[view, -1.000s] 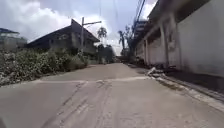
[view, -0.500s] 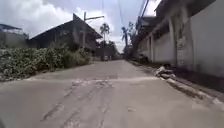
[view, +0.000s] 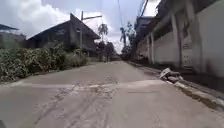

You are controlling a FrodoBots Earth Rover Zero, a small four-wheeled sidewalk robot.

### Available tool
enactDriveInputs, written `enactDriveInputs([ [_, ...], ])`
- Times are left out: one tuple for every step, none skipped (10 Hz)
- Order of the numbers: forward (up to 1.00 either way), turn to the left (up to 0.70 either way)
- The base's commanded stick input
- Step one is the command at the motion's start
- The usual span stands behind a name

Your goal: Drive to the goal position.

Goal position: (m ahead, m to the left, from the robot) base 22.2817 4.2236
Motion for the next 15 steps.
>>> enactDriveInputs([
  [1.0, -0.4],
  [1.0, -0.32],
  [1.0, 0.0],
  [1.0, 0.0],
  [1.0, 0.0],
  [1.0, 0.0],
  [1.0, 0.0],
  [1.0, 0.0],
  [1.0, 0.0],
  [1.0, 0.0],
  [1.0, 0.0],
  [1.0, 0.0],
  [1.0, 0.0],
  [1.0, 0.0],
  [1.0, 0.0],
])
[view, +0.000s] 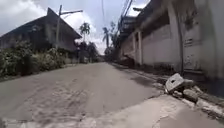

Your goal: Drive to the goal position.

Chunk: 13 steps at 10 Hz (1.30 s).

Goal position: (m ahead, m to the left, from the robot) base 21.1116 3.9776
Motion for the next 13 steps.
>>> enactDriveInputs([
  [1.0, 0.0],
  [1.0, 0.0],
  [1.0, 0.0],
  [1.0, 0.0],
  [1.0, -0.02],
  [1.0, 0.0],
  [1.0, -0.01],
  [1.0, -0.01],
  [1.0, 0.0],
  [1.0, 0.0],
  [1.0, -0.01],
  [1.0, -0.02],
  [1.0, -0.02],
])
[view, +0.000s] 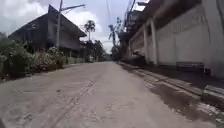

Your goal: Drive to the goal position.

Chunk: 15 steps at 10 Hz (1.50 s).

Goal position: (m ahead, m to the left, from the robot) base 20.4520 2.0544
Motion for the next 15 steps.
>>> enactDriveInputs([
  [1.0, -0.02],
  [1.0, -0.02],
  [1.0, -0.02],
  [1.0, 0.0],
  [1.0, -0.01],
  [1.0, -0.01],
  [1.0, 0.0],
  [1.0, 0.0],
  [1.0, -0.17],
  [1.0, -0.4],
  [1.0, -0.4],
  [1.0, -0.4],
  [1.0, -0.4],
  [1.0, -0.4],
  [1.0, -0.33],
])
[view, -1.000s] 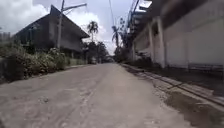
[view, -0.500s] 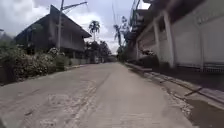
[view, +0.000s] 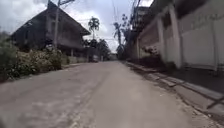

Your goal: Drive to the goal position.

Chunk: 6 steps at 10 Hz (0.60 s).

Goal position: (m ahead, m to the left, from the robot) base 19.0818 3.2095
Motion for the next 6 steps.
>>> enactDriveInputs([
  [1.0, -0.24],
  [1.0, -0.02],
  [1.0, -0.01],
  [1.0, 0.0],
  [1.0, 0.0],
  [1.0, 0.01],
])
